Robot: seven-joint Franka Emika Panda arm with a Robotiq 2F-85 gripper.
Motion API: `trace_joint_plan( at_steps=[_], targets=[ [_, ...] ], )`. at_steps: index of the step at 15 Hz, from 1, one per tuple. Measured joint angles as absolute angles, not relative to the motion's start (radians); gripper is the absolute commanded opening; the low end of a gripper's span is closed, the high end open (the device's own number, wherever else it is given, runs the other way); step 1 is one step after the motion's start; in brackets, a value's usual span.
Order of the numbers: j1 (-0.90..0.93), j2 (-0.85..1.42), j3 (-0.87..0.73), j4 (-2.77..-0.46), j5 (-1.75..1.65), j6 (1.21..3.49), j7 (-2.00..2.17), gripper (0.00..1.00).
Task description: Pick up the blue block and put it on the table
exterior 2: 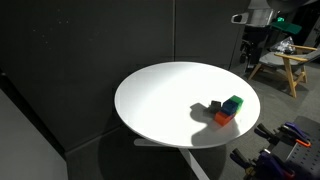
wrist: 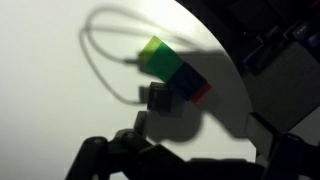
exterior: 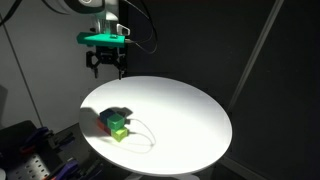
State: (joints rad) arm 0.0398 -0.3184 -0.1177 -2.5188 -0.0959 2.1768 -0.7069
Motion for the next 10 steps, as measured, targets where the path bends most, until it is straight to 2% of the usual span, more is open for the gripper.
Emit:
trace_joint_plan(
  at_steps=[10],
  targets=[
    [0.052,-0.28,-0.108,-2.519,-0.096,2.218,-0.81,1.0]
  ],
)
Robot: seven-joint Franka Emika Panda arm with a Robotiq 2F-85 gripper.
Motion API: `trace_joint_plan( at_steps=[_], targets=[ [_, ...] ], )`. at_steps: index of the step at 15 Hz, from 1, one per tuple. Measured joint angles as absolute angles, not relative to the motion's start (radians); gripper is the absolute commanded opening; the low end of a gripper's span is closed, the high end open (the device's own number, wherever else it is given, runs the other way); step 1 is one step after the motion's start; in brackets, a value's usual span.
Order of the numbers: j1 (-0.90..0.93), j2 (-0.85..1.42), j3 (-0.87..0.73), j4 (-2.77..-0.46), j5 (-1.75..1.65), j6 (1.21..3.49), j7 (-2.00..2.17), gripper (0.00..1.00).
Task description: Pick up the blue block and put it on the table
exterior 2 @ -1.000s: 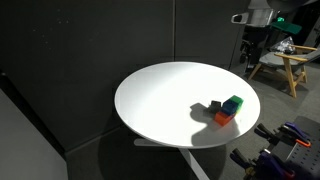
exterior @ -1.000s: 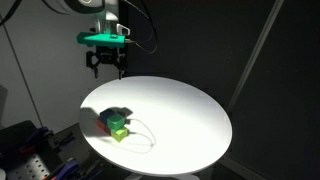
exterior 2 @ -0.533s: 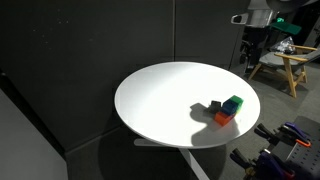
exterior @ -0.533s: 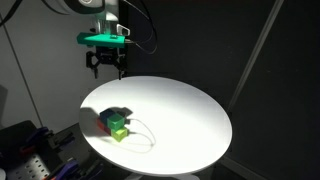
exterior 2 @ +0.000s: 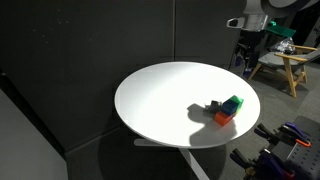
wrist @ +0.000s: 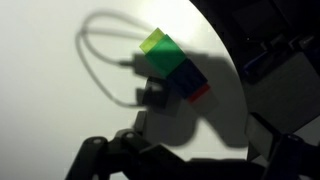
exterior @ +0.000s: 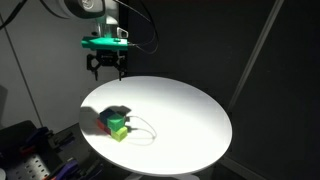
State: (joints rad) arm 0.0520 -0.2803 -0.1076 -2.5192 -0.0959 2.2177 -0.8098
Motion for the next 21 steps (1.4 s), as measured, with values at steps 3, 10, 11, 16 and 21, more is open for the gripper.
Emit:
trace_joint_plan(
  at_steps=[3,10,11,16,21],
  targets=[
    [0.052,-0.259,-0.11,-2.514,-0.096,2.247,-0.876,1.0],
    [0.042,-0.204,-0.128,-2.487,-0.096,2.276,-1.055,1.0],
    [0.038,-0.197,-0.129,-2.486,-0.096,2.282,-1.075,1.0],
    [0.026,-0.158,-0.13,-2.487,-0.096,2.313,-1.146,1.0],
    [0.027,-0.124,-0.108,-2.491,-0.096,2.343,-1.155,1.0]
  ],
)
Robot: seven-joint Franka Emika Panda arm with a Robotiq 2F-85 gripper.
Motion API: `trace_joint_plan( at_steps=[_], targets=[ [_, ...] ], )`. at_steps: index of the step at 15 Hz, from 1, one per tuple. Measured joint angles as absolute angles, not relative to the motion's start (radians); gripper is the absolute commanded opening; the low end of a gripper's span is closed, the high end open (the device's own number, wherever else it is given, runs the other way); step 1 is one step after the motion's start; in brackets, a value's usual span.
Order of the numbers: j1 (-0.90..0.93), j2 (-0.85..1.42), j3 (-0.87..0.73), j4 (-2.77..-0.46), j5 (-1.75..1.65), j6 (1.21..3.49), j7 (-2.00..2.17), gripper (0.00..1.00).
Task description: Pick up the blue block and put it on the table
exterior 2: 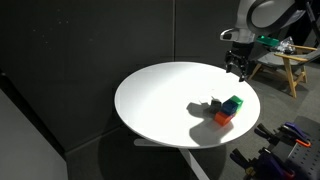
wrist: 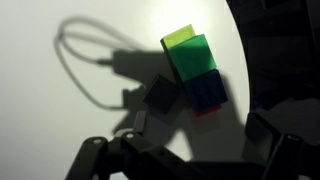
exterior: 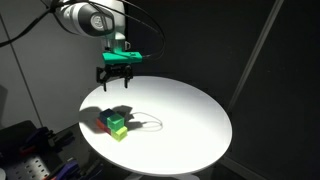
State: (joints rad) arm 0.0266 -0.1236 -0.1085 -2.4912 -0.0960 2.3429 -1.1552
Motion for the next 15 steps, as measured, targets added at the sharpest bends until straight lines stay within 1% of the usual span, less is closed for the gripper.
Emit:
trace_joint_plan(
  at_steps=[7,15],
  targets=[
    [0.028,-0.096,-0.063,-2.504,-0.101,2.357,-1.158,1.0],
    [0.028,-0.096,-0.053,-2.545,-0.148,2.372,-1.186,1.0]
  ],
)
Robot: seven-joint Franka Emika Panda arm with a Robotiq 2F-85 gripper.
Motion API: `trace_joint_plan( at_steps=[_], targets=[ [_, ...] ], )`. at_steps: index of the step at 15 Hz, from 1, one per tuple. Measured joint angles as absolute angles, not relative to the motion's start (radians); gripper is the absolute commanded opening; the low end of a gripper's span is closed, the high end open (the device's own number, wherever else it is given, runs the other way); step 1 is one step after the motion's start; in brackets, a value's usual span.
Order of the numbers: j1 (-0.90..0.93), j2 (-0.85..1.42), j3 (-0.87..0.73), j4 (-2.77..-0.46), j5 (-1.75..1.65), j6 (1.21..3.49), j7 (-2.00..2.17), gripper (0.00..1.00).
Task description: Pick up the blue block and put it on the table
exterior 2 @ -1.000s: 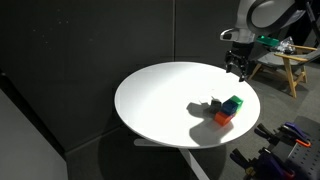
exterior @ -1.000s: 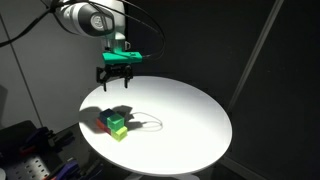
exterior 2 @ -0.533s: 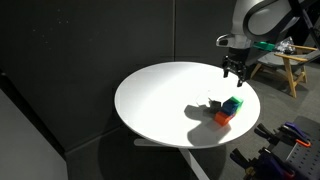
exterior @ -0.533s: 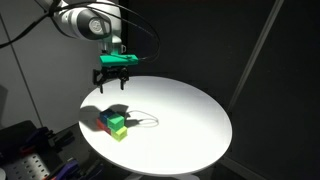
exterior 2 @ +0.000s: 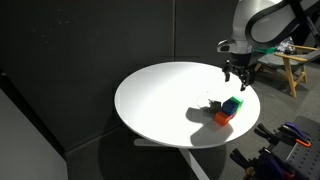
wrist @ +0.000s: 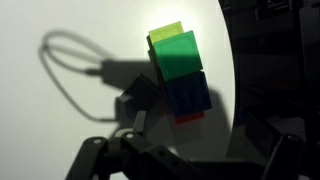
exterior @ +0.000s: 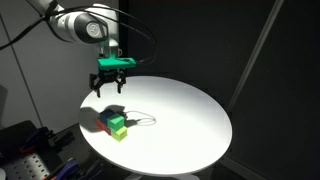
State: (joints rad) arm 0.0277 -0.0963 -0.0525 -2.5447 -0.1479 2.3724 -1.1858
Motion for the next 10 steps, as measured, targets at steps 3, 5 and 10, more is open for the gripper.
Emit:
trace_joint_plan(
  at_steps=[3,5,10],
  targets=[
    [0.028,-0.096,-0.053,-2.552,-0.161,2.38,-1.205,1.0],
    [0.028,-0.095,-0.053,-2.559,-0.172,2.39,-1.216,1.0],
    [0.028,-0.07,-0.051,-2.567,-0.188,2.429,-1.229,1.0]
  ],
)
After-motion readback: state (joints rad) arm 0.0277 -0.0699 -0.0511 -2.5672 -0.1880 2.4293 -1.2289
